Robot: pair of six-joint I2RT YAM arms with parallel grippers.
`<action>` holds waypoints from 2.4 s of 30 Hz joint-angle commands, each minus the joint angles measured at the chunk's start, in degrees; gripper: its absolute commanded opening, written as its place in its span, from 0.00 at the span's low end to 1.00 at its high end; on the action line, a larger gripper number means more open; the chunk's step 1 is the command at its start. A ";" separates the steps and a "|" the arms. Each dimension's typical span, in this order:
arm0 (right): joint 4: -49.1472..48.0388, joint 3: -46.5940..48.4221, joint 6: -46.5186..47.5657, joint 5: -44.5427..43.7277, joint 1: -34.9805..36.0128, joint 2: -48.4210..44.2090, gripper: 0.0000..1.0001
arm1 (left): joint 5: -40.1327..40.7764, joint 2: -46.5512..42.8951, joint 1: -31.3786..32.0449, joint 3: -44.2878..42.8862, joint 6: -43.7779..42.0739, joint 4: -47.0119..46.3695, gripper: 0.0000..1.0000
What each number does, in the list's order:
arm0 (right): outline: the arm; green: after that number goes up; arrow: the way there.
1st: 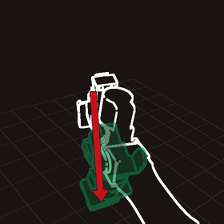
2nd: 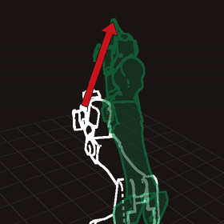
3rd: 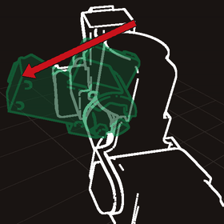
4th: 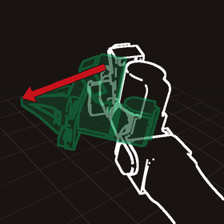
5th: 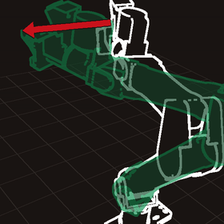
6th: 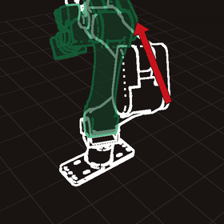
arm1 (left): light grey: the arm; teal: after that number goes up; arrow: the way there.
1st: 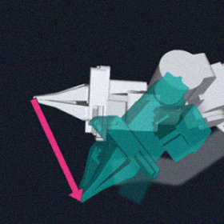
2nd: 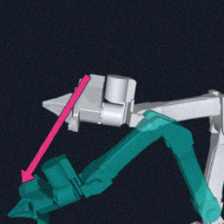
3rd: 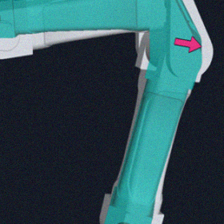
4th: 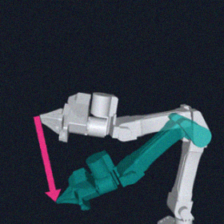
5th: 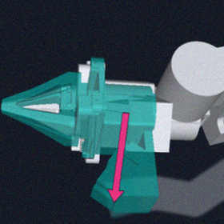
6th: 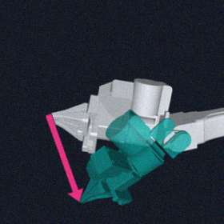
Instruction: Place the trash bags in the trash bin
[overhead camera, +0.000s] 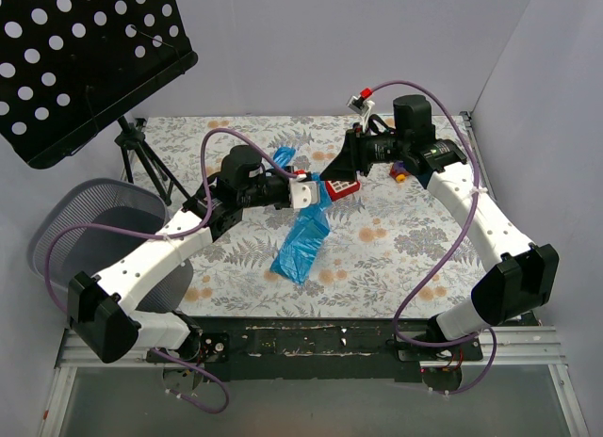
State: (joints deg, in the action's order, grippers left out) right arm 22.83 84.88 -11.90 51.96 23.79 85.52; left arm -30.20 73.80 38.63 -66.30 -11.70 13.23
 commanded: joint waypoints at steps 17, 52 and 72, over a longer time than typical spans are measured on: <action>3.63 1.60 4.25 -2.83 0.29 -0.09 0.58 | 2.16 -2.43 0.39 0.39 0.10 -1.81 0.00; 5.12 3.36 7.42 -5.30 3.01 0.62 0.40 | 10.33 -1.03 1.36 1.00 0.81 -5.15 0.00; 8.19 3.19 17.87 -17.50 0.12 -0.70 0.01 | 6.91 -3.22 1.36 2.49 4.32 -2.07 0.00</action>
State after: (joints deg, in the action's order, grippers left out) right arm 29.63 87.77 1.72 43.24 25.65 87.66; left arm -21.98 73.78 39.86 -64.73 -9.28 9.74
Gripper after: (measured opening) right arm 0.022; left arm 0.010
